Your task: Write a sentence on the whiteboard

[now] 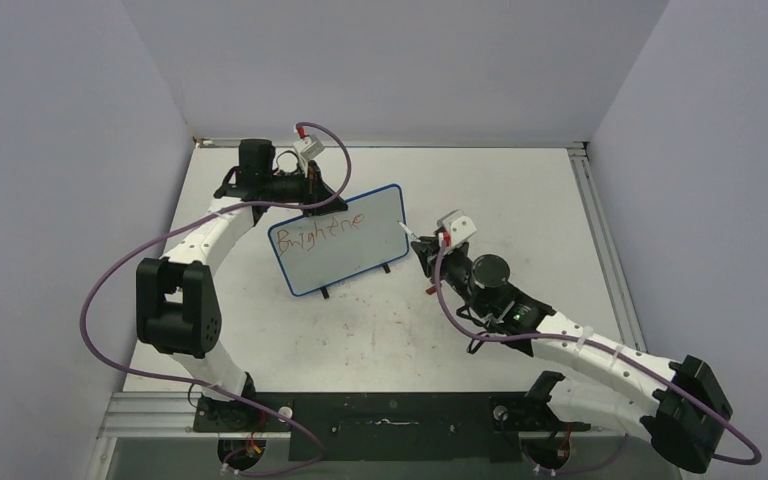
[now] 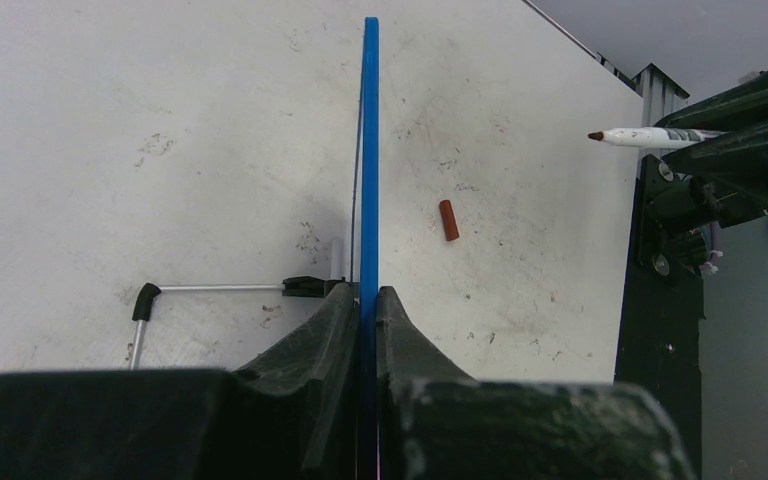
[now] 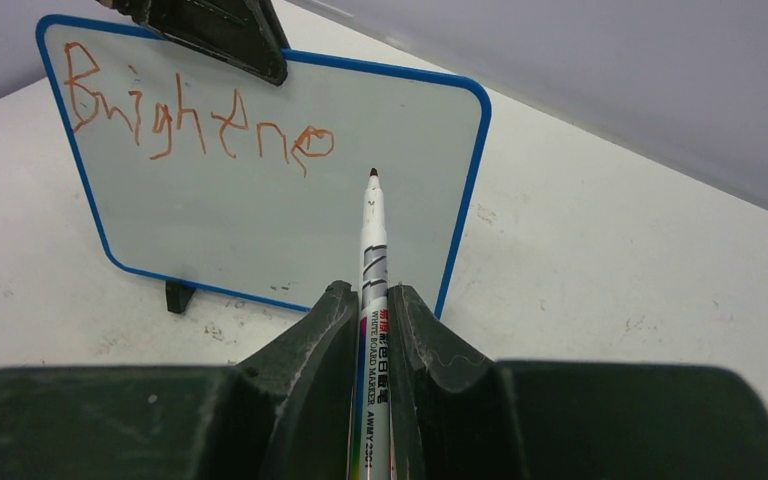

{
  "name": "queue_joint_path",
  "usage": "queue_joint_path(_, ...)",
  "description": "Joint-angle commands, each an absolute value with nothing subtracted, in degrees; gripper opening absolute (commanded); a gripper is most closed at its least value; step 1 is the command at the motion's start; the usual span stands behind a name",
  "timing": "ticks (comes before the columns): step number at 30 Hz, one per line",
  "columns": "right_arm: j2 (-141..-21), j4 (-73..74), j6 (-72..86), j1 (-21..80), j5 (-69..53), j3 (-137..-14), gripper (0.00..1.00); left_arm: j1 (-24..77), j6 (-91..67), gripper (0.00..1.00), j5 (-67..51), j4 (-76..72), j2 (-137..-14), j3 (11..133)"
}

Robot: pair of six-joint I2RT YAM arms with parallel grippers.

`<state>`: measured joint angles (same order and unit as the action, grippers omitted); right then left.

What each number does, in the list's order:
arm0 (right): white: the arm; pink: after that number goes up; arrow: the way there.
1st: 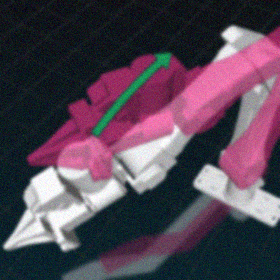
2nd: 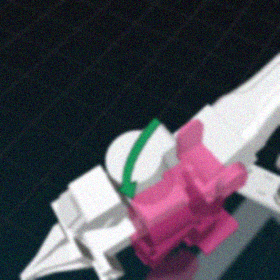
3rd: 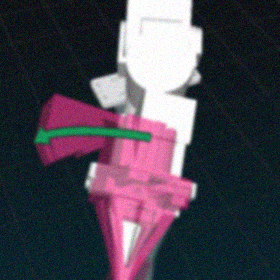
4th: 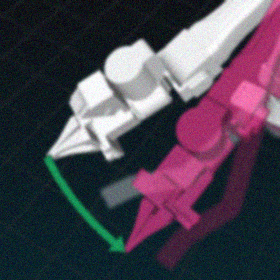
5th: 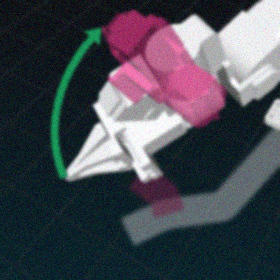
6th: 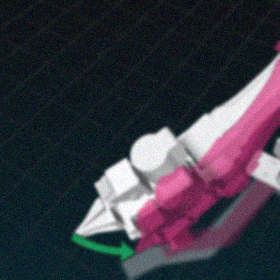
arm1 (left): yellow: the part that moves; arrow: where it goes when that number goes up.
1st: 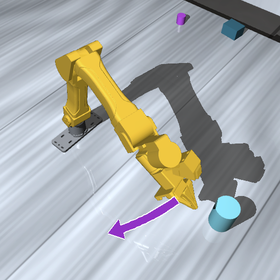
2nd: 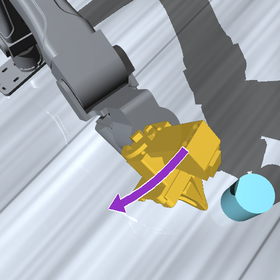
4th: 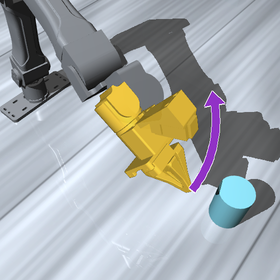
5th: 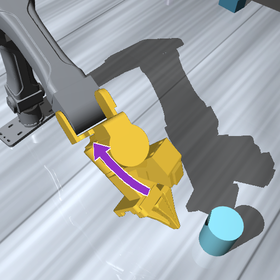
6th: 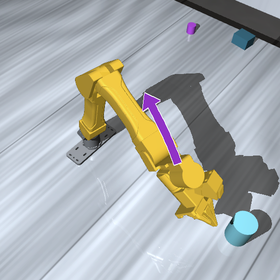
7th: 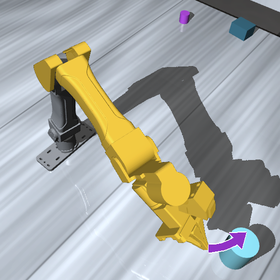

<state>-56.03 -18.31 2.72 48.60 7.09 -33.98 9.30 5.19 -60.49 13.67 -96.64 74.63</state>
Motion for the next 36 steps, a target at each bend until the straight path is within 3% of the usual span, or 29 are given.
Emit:
queue_joint_path(1,-60.29,-28.1,0.44,46.48,4.64,-35.85,0.05,9.84,6.55,0.0,-59.78,23.95,-99.05,72.94)
queue_joint_path(8,-67.2,-28.64,0.44,41.13,-5.41,-39.69,0.05,9.89,6.94,0.0,-59.01,24.34,-98.57,72.67)
queue_joint_path(36,-76.32,-30.62,-3.78,40.57,-6.11,-43.43,0.05,10.04,7.82,0.0,-58.25,25.56,-98.88,72.87)
